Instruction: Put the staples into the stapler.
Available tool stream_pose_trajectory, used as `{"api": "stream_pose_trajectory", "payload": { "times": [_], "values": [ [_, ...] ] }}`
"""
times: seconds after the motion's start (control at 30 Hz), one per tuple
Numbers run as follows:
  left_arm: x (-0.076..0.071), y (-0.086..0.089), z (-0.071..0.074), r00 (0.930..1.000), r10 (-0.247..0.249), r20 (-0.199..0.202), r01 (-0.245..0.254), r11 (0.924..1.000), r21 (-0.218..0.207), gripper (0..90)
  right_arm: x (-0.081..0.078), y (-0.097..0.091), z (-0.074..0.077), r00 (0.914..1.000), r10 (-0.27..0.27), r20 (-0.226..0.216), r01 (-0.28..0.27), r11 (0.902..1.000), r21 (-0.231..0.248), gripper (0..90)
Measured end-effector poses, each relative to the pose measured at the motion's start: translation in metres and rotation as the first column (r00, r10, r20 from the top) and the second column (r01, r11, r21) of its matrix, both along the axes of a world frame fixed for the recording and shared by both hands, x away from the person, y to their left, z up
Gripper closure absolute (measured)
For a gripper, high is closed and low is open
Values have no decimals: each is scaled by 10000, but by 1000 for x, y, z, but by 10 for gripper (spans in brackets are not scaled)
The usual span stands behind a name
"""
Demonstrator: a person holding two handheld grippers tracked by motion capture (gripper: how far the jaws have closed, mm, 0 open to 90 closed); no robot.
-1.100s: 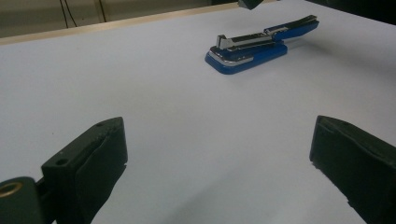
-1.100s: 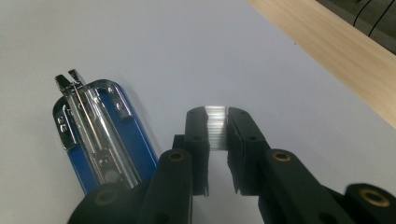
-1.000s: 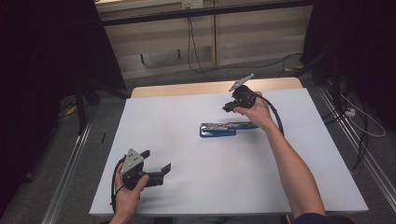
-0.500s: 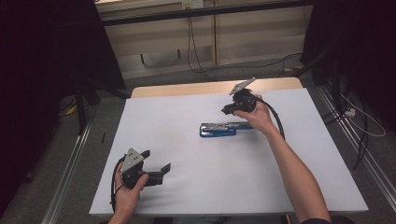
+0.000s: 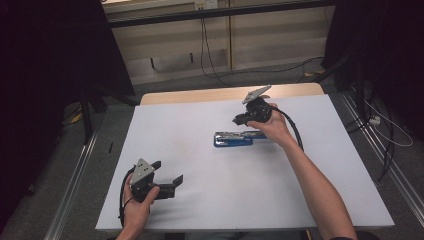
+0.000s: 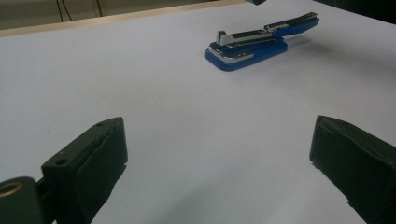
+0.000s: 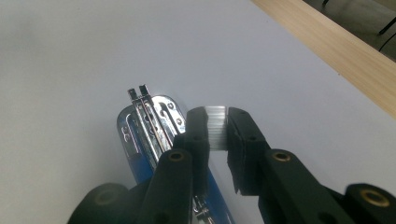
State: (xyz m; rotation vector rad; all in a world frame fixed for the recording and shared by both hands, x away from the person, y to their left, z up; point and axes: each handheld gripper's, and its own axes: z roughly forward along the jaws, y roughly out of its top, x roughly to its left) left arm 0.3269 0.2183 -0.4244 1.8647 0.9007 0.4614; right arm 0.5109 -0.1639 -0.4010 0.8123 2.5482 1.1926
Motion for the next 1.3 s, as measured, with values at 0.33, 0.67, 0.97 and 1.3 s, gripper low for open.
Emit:
{"api": "stream_pose_trajectory", "payload": {
  "times": [0.33,0.67,0.97,1.3],
  "values": [
    [0,0,0,10000,18,4,-18,10000,7,42,-5,13,5,9980,597,226,-601,9980,189,792],
    [0,0,0,10000,23,-5,-23,10000,-22,44,-8,23,3,9968,794,43,-795,9966,219,792],
    [0,0,0,10000,-17,-40,17,10000,-16,44,-7,34,-1,9938,1110,-3,-1110,9934,286,792],
    [0,0,0,10000,-86,-19,86,10000,-39,47,-4,46,-7,9944,1050,-122,-1044,9937,413,791]
  ]
}}
